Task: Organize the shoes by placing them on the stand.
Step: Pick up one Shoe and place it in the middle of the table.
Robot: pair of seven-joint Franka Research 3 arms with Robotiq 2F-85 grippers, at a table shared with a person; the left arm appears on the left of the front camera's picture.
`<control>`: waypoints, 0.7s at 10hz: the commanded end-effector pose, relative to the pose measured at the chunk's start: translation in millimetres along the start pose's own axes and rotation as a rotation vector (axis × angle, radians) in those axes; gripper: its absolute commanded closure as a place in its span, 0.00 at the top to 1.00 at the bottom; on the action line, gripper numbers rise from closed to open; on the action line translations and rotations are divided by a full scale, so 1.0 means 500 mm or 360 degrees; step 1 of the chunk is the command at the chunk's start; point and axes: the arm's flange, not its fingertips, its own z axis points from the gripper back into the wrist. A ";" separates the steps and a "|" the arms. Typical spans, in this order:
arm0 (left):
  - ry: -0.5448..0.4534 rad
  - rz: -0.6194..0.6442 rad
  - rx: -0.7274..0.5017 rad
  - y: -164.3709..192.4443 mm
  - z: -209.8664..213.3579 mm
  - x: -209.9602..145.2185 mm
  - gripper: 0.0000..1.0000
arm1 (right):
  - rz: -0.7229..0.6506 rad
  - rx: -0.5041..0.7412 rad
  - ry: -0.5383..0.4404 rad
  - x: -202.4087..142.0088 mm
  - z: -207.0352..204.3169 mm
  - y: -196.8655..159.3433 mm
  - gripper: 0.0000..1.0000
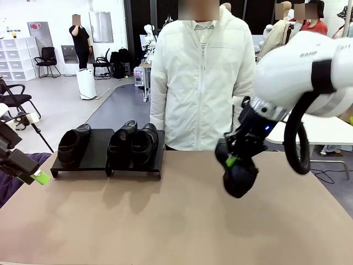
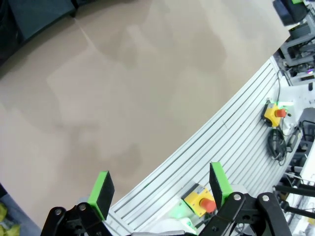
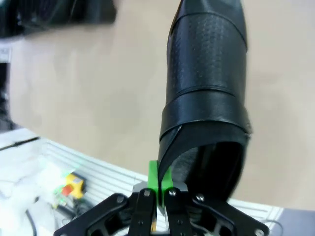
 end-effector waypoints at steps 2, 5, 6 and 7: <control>0.0004 0.0010 -0.0006 0.000 0.004 -0.001 1.00 | -0.0012 0.0119 -0.0066 -0.115 -0.105 0.141 0.00; 0.0004 0.0010 -0.0006 0.000 0.004 -0.001 1.00 | -0.0060 0.0154 0.0009 -0.089 -0.227 0.260 0.00; 0.0004 0.0010 -0.0006 0.000 0.004 -0.001 1.00 | -0.0071 0.0136 0.0038 -0.078 -0.260 0.279 0.00; 0.0004 0.0010 -0.0006 0.000 0.004 -0.001 1.00 | -0.0059 0.0122 0.0082 -0.070 -0.288 0.289 0.00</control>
